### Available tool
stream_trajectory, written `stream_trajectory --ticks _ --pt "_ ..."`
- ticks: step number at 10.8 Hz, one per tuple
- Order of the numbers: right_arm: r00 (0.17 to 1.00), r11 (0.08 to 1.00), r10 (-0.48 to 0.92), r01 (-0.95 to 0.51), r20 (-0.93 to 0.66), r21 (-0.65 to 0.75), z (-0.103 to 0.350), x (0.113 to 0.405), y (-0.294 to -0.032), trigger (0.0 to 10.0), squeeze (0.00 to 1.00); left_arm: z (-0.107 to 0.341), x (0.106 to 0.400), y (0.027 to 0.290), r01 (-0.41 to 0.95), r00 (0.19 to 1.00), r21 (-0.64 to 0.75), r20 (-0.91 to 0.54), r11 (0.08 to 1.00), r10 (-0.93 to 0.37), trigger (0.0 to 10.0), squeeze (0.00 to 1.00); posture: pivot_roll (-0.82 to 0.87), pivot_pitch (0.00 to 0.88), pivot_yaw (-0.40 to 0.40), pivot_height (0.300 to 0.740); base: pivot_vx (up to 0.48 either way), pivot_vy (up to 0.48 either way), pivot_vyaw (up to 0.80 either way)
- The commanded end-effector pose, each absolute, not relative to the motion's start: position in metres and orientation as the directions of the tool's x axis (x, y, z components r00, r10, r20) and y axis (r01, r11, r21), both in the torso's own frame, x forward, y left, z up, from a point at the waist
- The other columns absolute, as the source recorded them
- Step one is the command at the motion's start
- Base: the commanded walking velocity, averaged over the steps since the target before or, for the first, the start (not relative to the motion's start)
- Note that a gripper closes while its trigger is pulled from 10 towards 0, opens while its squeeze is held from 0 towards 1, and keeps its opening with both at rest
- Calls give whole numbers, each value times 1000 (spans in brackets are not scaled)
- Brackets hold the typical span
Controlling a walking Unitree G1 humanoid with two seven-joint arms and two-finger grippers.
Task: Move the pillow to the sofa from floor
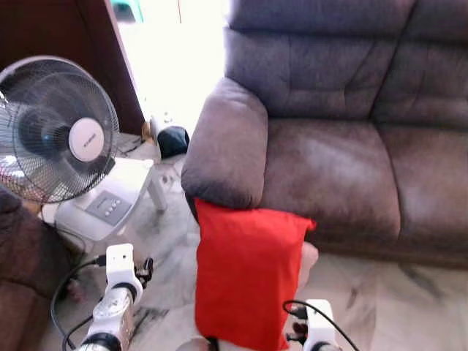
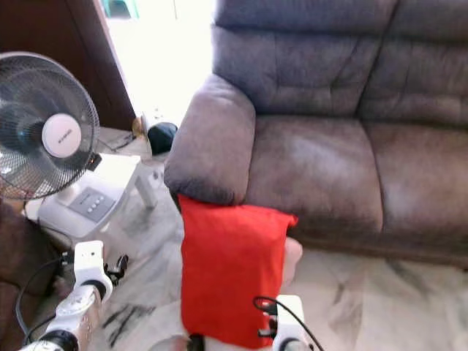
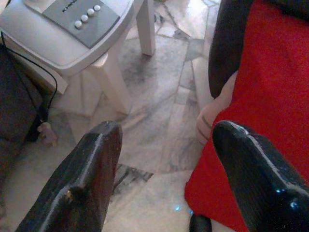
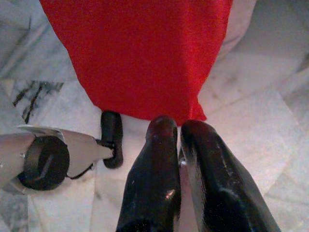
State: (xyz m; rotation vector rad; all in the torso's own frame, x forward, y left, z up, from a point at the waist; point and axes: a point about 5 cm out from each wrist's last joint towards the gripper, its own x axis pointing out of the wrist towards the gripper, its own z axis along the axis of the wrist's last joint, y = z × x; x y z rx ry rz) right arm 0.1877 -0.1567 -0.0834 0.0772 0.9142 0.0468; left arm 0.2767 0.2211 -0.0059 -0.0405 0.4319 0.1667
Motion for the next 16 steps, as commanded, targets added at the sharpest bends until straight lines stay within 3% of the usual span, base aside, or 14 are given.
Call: stream_trajectory --ticks 1,7,11,16 --pt "591 997 60 7 -804 80 -86 182 -161 10000 0 -10 273 222 -167 888 -1 -435 986 150 10000 0 148 179 28 740 0 0 0" --pt "594 996 66 7 -802 87 -86 182 -161 10000 0 -16 269 215 -113 870 25 -480 993 111 10000 0 151 185 30 740 0 0 0" --pt "601 995 71 14 -796 99 -86 183 -160 10000 0 -16 268 219 -155 870 -20 -476 988 127 10000 0 147 185 33 740 0 0 0" --pt "610 995 63 24 -790 98 -85 184 -161 10000 0 -18 267 217 -158 865 -27 -486 987 125 10000 0 143 178 27 740 265 0 -203"
